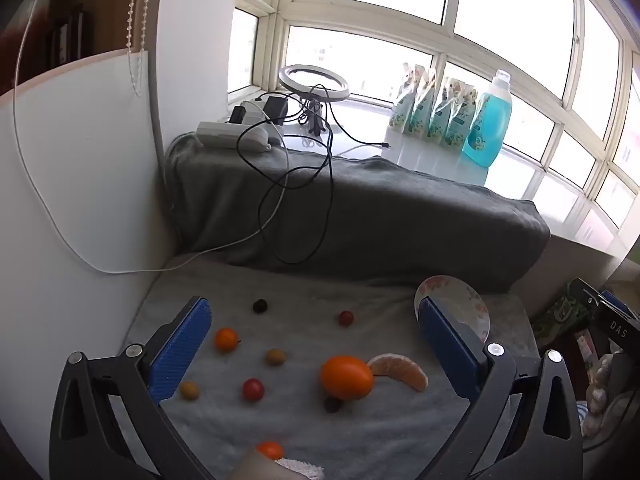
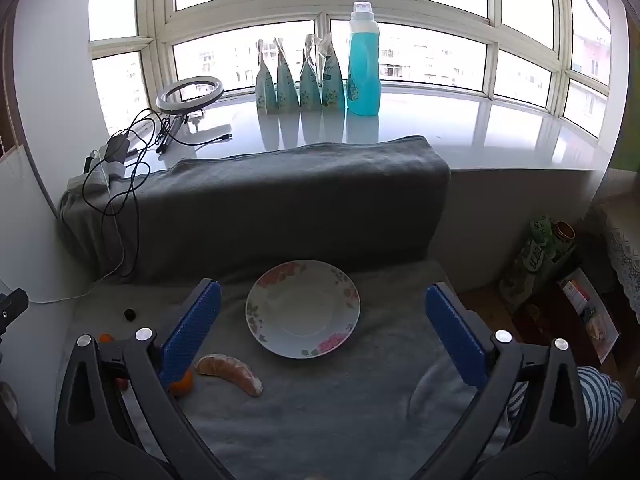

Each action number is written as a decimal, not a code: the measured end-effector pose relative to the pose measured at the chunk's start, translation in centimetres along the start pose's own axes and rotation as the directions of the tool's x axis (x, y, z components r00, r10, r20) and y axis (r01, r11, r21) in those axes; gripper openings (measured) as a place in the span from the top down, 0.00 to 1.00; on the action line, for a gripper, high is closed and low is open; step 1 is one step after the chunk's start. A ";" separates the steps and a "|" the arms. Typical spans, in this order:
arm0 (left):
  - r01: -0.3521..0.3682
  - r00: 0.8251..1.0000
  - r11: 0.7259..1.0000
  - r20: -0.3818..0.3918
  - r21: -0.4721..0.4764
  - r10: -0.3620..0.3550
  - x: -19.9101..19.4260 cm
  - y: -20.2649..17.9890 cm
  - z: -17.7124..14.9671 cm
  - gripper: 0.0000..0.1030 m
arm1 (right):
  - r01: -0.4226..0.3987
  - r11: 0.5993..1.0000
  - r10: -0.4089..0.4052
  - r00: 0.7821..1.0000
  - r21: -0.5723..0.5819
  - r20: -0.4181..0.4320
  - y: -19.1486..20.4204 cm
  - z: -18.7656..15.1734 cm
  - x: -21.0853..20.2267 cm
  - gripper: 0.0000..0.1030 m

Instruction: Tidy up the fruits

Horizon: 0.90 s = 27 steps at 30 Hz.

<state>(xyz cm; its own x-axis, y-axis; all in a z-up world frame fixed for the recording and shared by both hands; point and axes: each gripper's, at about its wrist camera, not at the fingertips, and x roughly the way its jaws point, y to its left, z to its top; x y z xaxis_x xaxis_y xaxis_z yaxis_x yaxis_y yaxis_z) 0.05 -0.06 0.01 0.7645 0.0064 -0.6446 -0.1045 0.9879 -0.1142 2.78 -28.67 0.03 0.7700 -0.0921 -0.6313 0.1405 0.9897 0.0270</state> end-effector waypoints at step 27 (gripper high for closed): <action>0.035 0.999 0.998 0.004 -0.052 -0.035 -0.2 0.6 0.0 0.00 | 0.013 1.000 -0.013 0.999 -0.016 0.034 0.4 0.9 -1.0 0.00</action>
<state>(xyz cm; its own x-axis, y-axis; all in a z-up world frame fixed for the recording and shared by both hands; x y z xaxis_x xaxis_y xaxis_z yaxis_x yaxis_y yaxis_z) -0.17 0.51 0.08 0.7702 -0.0275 -0.6372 -0.1108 0.9781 -0.1761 2.66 -28.23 1.36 0.7888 -0.1085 -0.6049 0.1410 0.9900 0.0062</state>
